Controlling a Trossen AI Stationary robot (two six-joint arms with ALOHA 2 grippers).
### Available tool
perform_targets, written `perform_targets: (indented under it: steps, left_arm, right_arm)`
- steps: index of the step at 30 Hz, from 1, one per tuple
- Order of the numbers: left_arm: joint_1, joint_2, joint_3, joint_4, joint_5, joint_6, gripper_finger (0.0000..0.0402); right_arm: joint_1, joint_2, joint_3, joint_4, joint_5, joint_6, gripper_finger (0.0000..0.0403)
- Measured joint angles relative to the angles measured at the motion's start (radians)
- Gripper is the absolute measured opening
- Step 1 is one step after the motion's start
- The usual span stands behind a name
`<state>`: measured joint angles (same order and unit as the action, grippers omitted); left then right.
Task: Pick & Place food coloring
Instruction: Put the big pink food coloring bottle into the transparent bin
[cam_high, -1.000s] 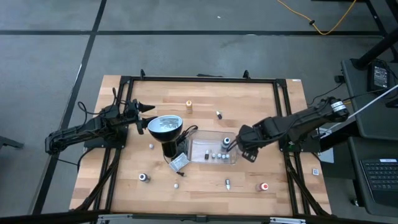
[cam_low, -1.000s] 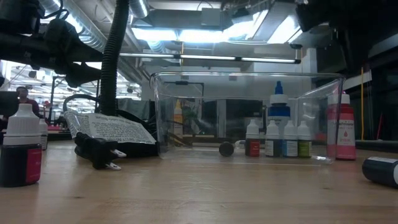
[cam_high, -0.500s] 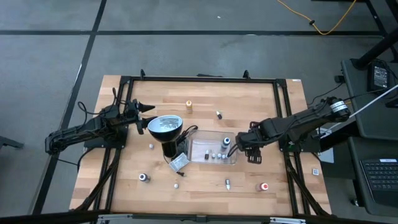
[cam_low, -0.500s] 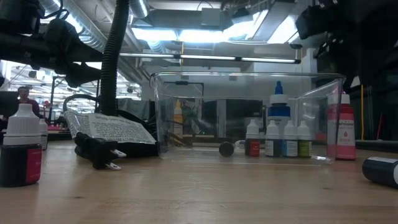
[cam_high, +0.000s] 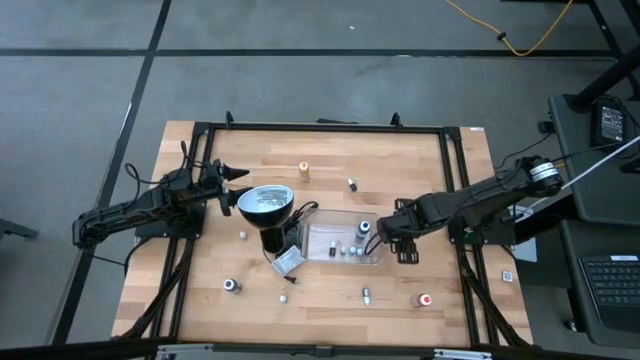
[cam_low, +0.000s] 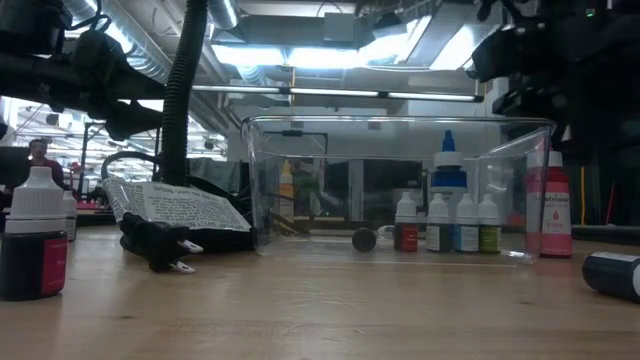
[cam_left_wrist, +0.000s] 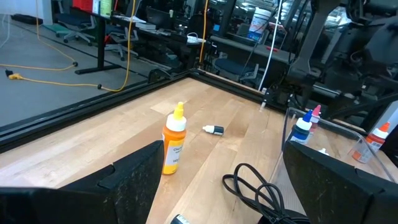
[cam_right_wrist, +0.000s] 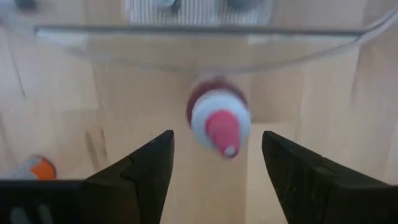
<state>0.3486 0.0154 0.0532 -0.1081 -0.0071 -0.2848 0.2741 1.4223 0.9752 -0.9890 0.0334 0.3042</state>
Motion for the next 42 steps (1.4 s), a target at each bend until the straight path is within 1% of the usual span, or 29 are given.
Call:
perform_targets:
  steps: [3, 9, 19, 23, 29, 31, 36, 42]
  left_arm:
    - [0.000, 0.000, 0.000, 0.000, 0.000, 0.001, 0.0322]
    - [0.000, 0.000, 0.000, 0.002, 0.000, 0.000, 0.0322]
    - [0.000, 0.000, 0.000, 0.000, 0.000, 0.000, 0.0322]
    - [0.000, 0.000, 0.000, 0.000, 0.000, 0.000, 0.0322]
    - [0.000, 0.000, 0.000, 0.000, 0.000, 0.000, 0.0322]
    - [0.000, 0.000, 0.000, 0.000, 0.000, 0.000, 0.0322]
    - [0.000, 0.000, 0.000, 0.000, 0.000, 0.000, 0.0322]
    - [0.000, 0.000, 0.000, 0.000, 0.000, 0.001, 0.0322]
  right_arm:
    - [-0.013, 0.014, 0.000, 0.030, 0.000, -0.004, 0.0244]
    - [-0.019, 0.040, 0.000, 0.031, -0.001, -0.027, 0.0244]
    - [-0.023, 0.043, 0.000, 0.052, -0.001, -0.020, 0.0241]
    - [-0.023, 0.043, 0.000, 0.052, -0.001, -0.018, 0.0215]
    - [-0.023, 0.040, 0.003, 0.050, -0.003, 0.008, 0.0140]
    - [-0.023, 0.036, 0.003, 0.050, -0.012, 0.010, 0.0122]
    - [-0.022, 0.029, 0.019, 0.002, -0.029, 0.067, 0.0122]
    - [-0.022, 0.021, 0.097, -0.177, -0.029, 0.115, 0.0122]
